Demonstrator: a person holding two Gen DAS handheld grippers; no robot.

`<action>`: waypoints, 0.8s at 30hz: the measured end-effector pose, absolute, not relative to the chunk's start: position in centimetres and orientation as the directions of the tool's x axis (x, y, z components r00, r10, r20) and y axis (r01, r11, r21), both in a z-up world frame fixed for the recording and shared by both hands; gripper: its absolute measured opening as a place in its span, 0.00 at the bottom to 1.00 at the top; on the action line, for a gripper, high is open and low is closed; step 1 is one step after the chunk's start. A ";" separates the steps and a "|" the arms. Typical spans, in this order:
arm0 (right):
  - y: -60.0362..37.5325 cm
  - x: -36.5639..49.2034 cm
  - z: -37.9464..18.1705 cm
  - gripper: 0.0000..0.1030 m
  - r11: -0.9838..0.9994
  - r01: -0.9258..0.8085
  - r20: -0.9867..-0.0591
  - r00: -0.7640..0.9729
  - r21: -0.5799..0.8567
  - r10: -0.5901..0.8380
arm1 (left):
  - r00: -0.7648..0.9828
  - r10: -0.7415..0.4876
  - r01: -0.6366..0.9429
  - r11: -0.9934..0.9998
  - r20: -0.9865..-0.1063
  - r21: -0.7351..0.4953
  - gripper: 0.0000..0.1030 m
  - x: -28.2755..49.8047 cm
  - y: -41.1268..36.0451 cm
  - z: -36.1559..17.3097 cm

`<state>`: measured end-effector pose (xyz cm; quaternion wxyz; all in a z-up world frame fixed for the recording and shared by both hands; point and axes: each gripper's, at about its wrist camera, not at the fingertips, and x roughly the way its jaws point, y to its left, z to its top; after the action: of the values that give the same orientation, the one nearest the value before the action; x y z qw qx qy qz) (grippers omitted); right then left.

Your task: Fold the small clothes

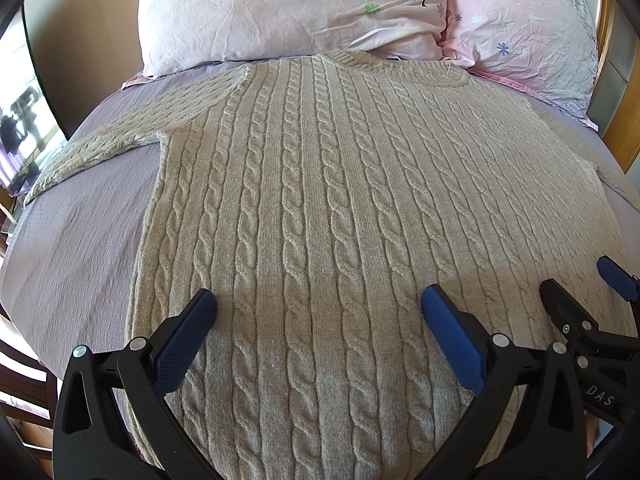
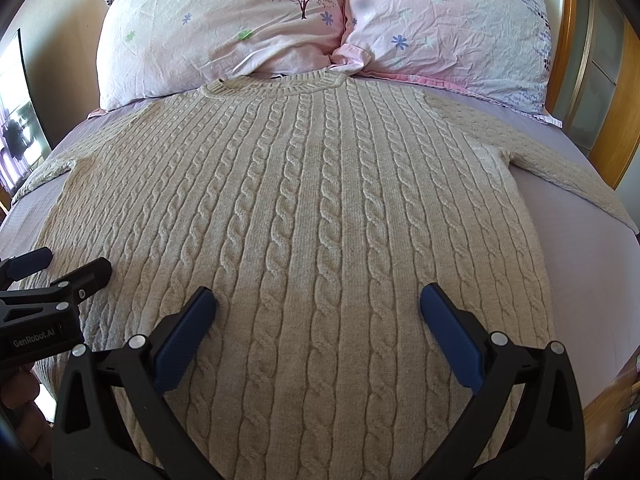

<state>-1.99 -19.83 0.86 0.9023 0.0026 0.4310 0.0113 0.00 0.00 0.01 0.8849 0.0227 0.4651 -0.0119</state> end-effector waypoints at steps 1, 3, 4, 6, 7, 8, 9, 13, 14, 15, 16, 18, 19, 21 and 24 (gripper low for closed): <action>-19.8 -2.0 0.9 0.98 1.000 -0.019 -0.777 0.628 0.014 0.023 | 0.567 0.000 0.042 0.999 -0.824 0.029 0.99 0.0 0.0 0.0; -19.8 -1.9 1.0 0.98 1.000 -0.020 -0.778 0.627 0.014 0.023 | 0.565 0.000 0.043 0.999 -0.825 0.029 0.99 0.0 0.0 0.0; -19.7 -1.9 1.1 0.98 1.000 -0.020 -0.779 0.627 0.013 0.023 | 0.564 -0.001 0.044 0.999 -0.826 0.029 0.99 0.0 0.0 0.0; -19.7 -1.8 1.2 0.98 1.000 -0.023 -0.778 0.628 0.012 0.024 | 0.560 -0.003 0.048 0.998 -0.829 0.028 0.99 0.2 0.3 -0.2; -19.8 -1.7 1.2 0.98 1.000 -0.028 -0.775 0.631 0.010 0.025 | 0.556 -0.005 0.051 0.998 -0.831 0.028 0.99 0.2 0.2 0.2; -19.9 -1.7 1.2 0.98 0.999 -0.040 -0.770 0.637 0.008 0.032 | 0.552 -0.007 0.054 0.998 -0.834 0.028 0.99 0.4 0.1 0.2; -20.1 -1.8 1.1 0.98 0.998 -0.064 -0.758 0.650 0.010 0.049 | 0.546 -0.008 0.059 0.998 -0.838 0.029 0.99 0.4 0.0 0.3; -23.8 -2.1 3.2 0.98 0.983 -0.132 -0.718 0.672 0.124 0.181 | 0.527 -0.020 0.082 0.996 -0.850 0.027 0.99 0.8 0.0 0.3; -26.6 -2.1 4.6 0.98 0.980 -0.092 -0.674 0.713 0.178 0.190 | 0.526 -0.020 0.087 0.996 -0.850 0.030 0.99 0.8 -0.1 0.3; -29.9 -1.9 5.8 0.98 0.975 -0.016 -0.638 0.754 0.220 0.156 | 0.530 -0.027 0.097 0.995 -0.848 0.029 0.99 0.8 0.0 0.4; -33.5 -1.7 6.8 0.98 0.963 0.088 -0.616 0.783 0.256 0.092 | 0.538 -0.041 0.108 0.994 -0.842 0.021 0.99 0.8 0.1 0.6; -42.0 -1.3 7.7 0.97 0.877 0.302 -0.599 0.800 0.375 -0.019 | 0.578 -0.086 0.127 0.992 -0.811 -0.015 0.99 0.7 0.9 1.2; -46.1 -1.1 7.4 0.89 0.810 0.383 -0.606 0.794 0.444 -0.043 | 0.611 -0.102 0.128 0.991 -0.785 -0.030 0.99 0.6 1.4 1.8; -53.5 -0.5 6.0 0.66 0.649 0.528 -0.654 0.754 0.548 -0.061 | 0.691 -0.119 0.120 0.992 -0.713 -0.049 0.99 0.5 2.8 3.0; -60.2 0.3 3.4 0.57 0.489 0.643 -0.706 0.704 0.589 -0.075 | 0.776 -0.123 0.095 0.992 -0.619 -0.079 0.99 1.0 5.2 4.6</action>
<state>0.32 -60.16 3.44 0.8040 0.4535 0.3133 -0.2231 0.96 5.17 4.65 0.9421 -0.0215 0.3297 -0.0580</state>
